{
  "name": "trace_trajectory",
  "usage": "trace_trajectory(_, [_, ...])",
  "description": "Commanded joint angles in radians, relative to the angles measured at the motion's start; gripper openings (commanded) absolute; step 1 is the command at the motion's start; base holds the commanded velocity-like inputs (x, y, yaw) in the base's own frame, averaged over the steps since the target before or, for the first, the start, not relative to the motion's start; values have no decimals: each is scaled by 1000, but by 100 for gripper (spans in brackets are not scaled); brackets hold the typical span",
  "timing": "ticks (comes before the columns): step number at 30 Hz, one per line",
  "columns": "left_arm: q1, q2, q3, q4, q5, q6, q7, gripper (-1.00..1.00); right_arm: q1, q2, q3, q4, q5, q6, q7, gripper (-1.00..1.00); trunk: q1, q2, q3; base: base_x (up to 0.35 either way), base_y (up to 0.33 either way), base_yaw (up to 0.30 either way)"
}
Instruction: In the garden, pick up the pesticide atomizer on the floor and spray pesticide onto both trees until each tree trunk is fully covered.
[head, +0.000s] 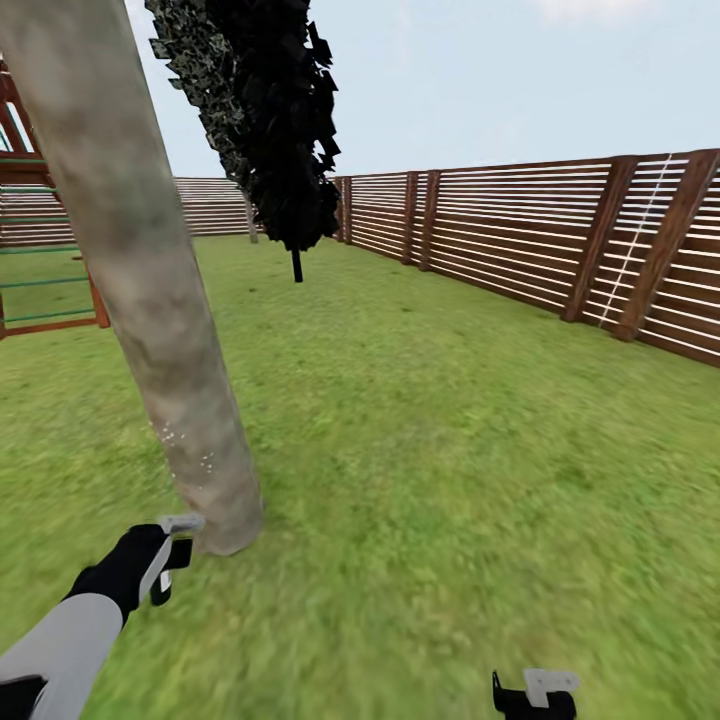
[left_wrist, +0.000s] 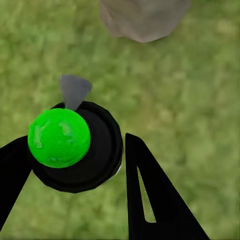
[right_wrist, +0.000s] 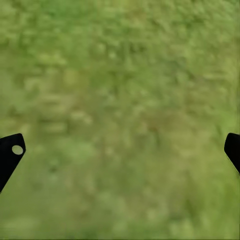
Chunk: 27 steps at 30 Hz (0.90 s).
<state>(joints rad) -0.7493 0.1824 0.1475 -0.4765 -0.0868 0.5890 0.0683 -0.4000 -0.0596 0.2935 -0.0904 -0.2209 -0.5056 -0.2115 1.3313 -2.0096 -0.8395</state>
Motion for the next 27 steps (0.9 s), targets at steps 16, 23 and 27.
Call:
trace_trajectory(16, [-78, 35, 16, -45, -8, 20, -13, -100, 0, -1, 9, 0, -8, -1, -4, 100, 0, 0, -1, 15, -6, 6])
trace_trajectory(23, [-60, 49, 18, -95, -13, 65, -7, -100, 0, 0, 9, 0, -8, -2, -5, 100, 0, 0, -1, 0, 0, 243])
trace_trajectory(27, [-59, 42, 15, -83, -13, 58, -2, -100, 0, 0, 9, 0, -8, -2, -3, 100, 0, 0, -1, 0, -166, 125])
